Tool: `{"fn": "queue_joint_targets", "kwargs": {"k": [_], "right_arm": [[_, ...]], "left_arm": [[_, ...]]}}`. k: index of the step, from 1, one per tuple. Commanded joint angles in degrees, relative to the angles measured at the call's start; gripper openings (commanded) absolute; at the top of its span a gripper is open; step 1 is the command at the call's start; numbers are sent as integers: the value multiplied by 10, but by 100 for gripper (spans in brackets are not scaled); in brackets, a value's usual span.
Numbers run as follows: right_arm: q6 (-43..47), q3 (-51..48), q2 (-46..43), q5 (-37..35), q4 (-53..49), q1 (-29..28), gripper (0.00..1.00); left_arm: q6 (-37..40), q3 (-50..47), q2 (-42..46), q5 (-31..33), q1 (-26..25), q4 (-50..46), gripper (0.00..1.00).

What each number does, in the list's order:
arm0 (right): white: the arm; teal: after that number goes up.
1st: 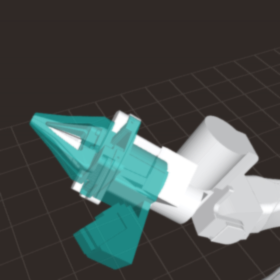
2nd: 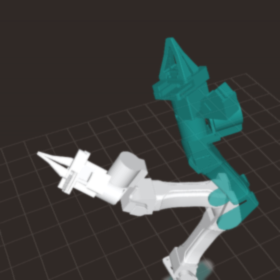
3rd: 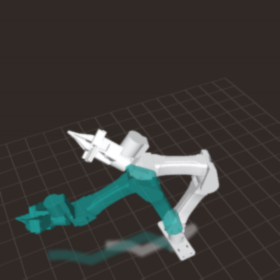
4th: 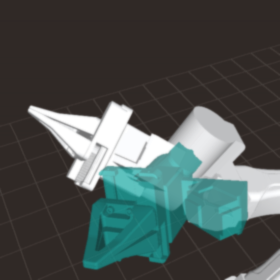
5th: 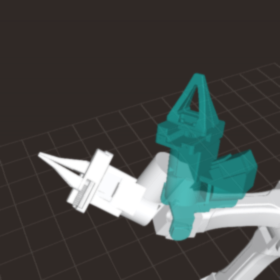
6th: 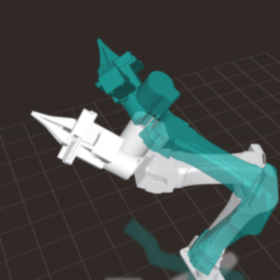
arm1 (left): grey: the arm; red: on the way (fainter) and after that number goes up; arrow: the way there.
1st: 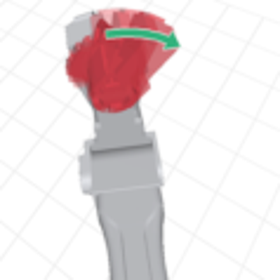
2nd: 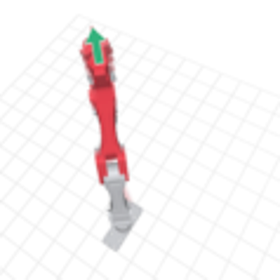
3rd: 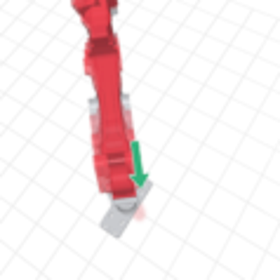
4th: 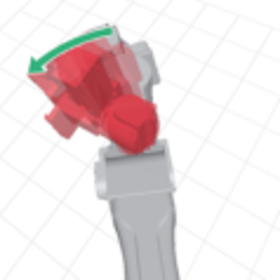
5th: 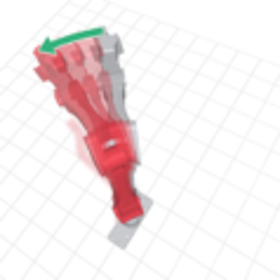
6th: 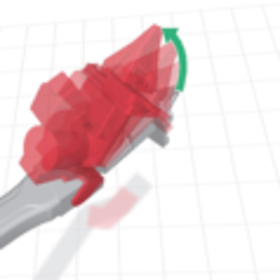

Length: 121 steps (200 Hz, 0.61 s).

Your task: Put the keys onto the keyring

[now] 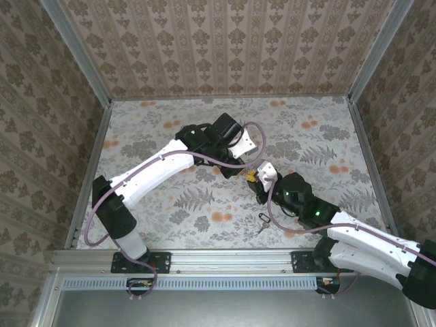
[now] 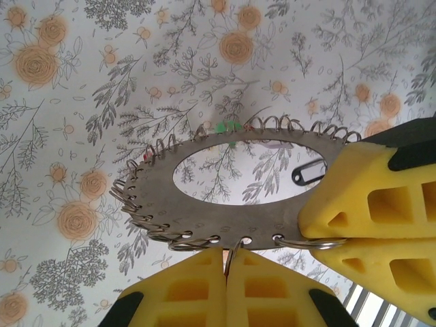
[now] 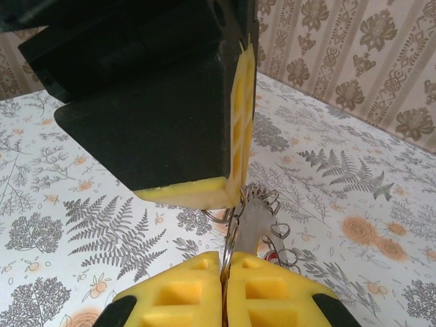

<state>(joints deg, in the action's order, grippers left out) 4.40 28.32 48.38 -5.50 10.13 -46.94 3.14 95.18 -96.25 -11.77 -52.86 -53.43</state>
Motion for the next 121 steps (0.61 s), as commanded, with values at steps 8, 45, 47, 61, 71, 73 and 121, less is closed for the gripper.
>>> {"fn": "queue_joint_targets", "kwargs": {"k": [8, 45, 47, 61, 71, 73, 121], "right_arm": [[12, 5, -15, 32, 69, -18, 0], [12, 6, -14, 35, 70, -18, 0], [11, 6, -14, 35, 71, -18, 0], [11, 5, -12, 39, 71, -18, 0], [11, 5, -12, 42, 71, -18, 0], [11, 6, -12, 42, 71, -18, 0], [5, 0, -19, 47, 75, -18, 0]], "left_arm": [[-41, -29, 24, 41, 24, 89, 0], [-53, -47, 40, 45, 25, 120, 0], [-53, -47, 40, 46, 25, 120, 0], [-58, -56, 45, 45, 23, 135, 0], [-64, -66, 51, 37, 23, 154, 0], [-65, -69, 53, 36, 24, 157, 0], [-82, -119, 72, 34, 20, 231, 0]]}}
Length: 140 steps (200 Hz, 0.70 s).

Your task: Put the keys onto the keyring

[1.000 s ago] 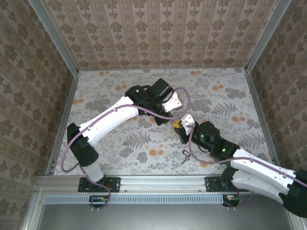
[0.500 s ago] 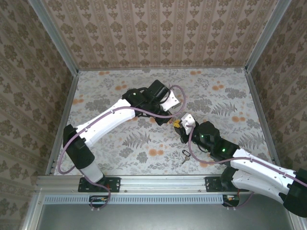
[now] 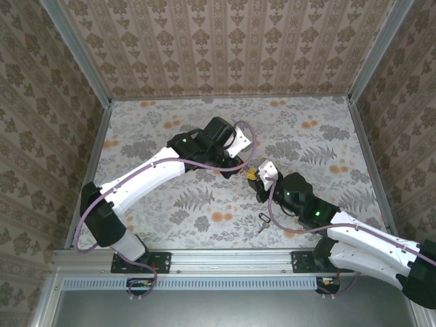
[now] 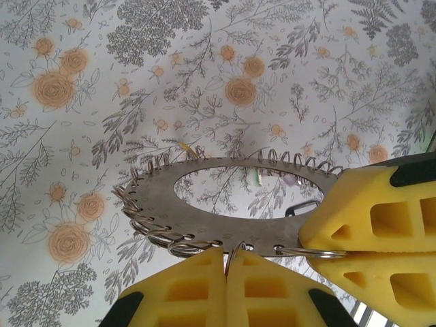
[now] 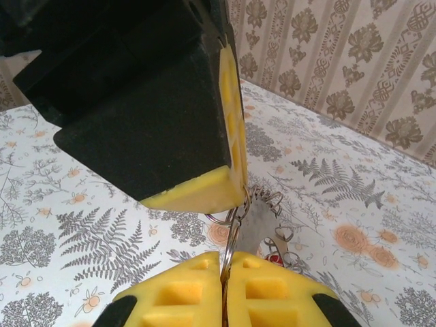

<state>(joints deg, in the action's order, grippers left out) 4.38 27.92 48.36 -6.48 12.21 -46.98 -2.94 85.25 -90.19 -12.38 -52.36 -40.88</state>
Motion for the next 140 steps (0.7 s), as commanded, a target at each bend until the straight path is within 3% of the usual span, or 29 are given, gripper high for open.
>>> {"fn": "queue_joint_targets", "kwargs": {"k": [1, 42, 108, 140], "right_arm": [[5, 4, -19, 57, 54, -18, 0], [4, 3, -16, 56, 53, -18, 0], [-10, -3, -16, 53, 84, -21, 0], [-7, -3, -17, 34, 74, -22, 0]], "left_arm": [[-21, -20, 12, 42, 15, 106, 0], [-15, -26, 16, 85, 6, 111, 0], [-47, -67, 20, 121, -6, 207, 0], [-26, -52, 17, 155, -15, 182, 0]]}}
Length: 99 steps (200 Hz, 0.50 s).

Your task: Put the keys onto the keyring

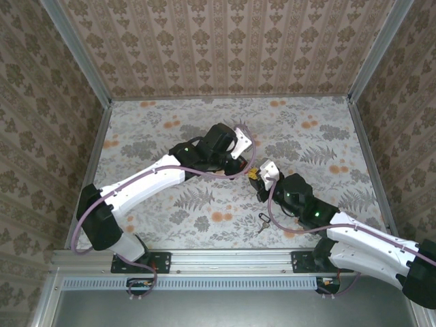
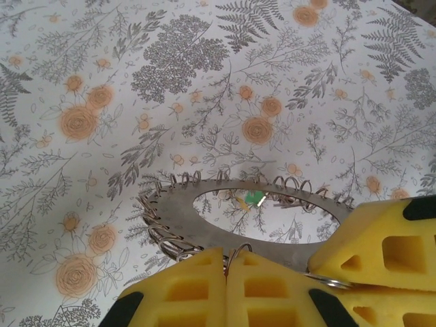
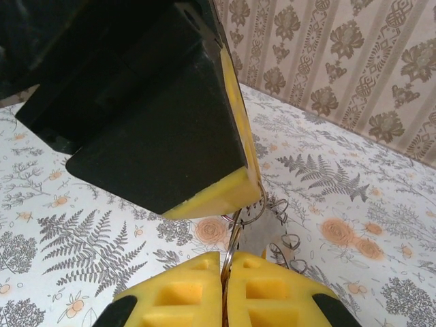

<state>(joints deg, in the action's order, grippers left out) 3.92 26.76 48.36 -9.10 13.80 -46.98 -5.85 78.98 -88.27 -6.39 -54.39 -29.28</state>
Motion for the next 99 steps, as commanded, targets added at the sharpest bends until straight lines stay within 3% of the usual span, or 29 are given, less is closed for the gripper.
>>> {"fn": "queue_joint_targets", "kwargs": {"k": [1, 24, 71, 99], "right_arm": [[-2, 8, -17, 60, 57, -22, 0], [3, 9, -14, 55, 56, -22, 0], [-19, 10, -16, 90, 77, -21, 0], [-23, 10, -56, 96, 46, -22, 17]], "left_arm": [[4, 11, -2, 96, 5, 65, 0], [13, 14, 0, 107, 3, 53, 0], [12, -46, 25, 76, 5, 142, 0], [29, -79, 50, 55, 13, 176, 0]]}}
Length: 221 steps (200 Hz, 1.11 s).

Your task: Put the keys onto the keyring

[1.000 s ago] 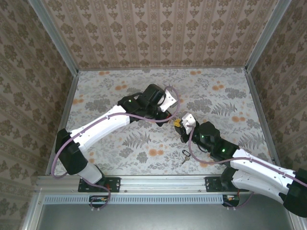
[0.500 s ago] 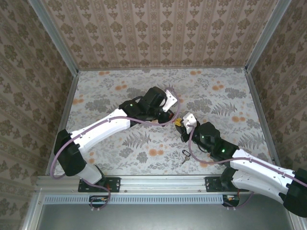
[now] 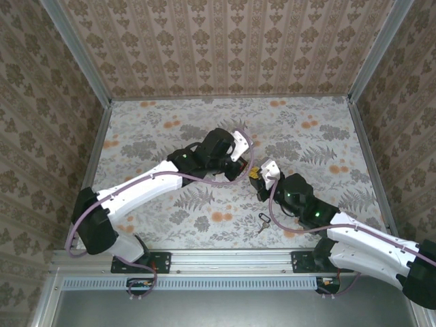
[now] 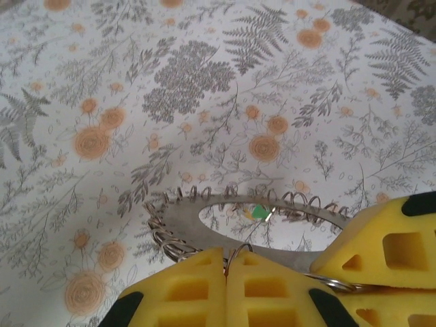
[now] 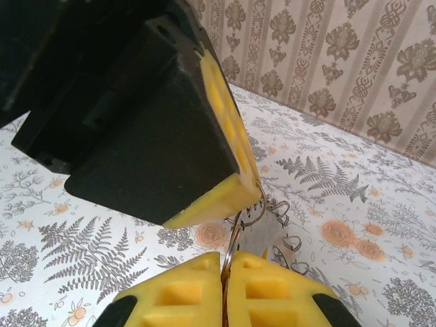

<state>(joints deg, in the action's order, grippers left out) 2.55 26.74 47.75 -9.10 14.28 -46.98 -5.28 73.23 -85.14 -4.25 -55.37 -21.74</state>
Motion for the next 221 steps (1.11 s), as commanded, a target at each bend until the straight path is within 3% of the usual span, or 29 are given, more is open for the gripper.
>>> {"fn": "queue_joint_targets", "kwargs": {"k": [1, 59, 102, 127, 164, 195, 221], "right_arm": [[-10, 10, -52, 96, 40, -22, 17], [-25, 20, -120, 85, -24, -19, 31], [-41, 31, -125, 91, -35, 11, 32], [-77, 31, -116, 154, -15, 50, 32], [-109, 67, -75, 310, 1, 107, 32], [-131, 93, -39, 388, 20, 115, 31], [-138, 108, -10, 429, 29, 115, 30]], "left_arm": [[24, -23, 20, 33, 23, 101, 0], [88, -143, 117, -31, 41, 211, 0], [108, -186, 168, -101, 46, 254, 0], [92, -207, 194, -167, 64, 284, 0], [69, -222, 220, -269, 99, 311, 0], [48, -228, 225, -353, 119, 340, 0], [40, -224, 219, -388, 121, 350, 0]]}}
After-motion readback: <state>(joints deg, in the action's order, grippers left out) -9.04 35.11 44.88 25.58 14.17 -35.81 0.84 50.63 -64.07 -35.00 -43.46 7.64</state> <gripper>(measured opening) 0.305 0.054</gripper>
